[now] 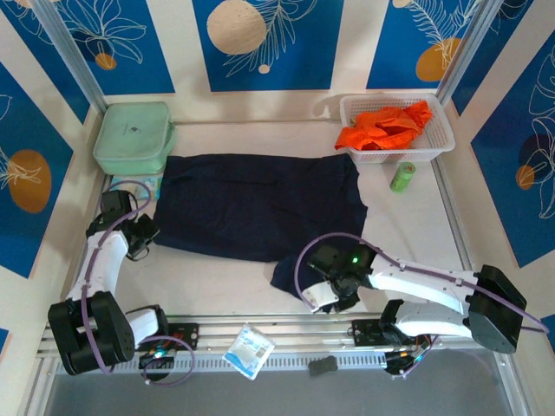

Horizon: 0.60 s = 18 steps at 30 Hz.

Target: Fold and stack the t-shirts

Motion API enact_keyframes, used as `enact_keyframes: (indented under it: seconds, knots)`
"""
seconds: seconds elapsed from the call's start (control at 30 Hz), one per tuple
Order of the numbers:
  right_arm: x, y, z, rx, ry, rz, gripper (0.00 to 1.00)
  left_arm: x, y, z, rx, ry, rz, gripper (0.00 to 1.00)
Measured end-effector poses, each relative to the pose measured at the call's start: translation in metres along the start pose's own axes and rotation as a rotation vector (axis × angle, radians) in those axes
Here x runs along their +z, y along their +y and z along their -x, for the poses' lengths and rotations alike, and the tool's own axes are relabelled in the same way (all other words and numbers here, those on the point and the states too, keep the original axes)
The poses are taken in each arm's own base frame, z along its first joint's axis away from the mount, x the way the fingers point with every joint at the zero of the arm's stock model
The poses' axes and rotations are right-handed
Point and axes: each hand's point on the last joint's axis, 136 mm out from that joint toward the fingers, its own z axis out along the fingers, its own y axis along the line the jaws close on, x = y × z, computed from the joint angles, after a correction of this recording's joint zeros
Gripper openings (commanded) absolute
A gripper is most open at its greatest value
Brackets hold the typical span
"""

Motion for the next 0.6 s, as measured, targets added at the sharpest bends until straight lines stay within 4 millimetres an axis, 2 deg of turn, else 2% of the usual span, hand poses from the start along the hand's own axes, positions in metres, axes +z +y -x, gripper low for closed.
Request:
enact_keyframes:
  seconds: [0.33, 0.6]
  knots:
    - [0.016, 0.018, 0.013, -0.101, 0.05, 0.074, 0.4, 0.0, -0.001, 0.0, -0.001, 0.003, -0.008, 0.0]
    - [0.032, 0.019, 0.019, -0.085, 0.095, 0.102, 0.35, 0.001, -0.003, -0.001, -0.005, 0.006, -0.015, 0.0]
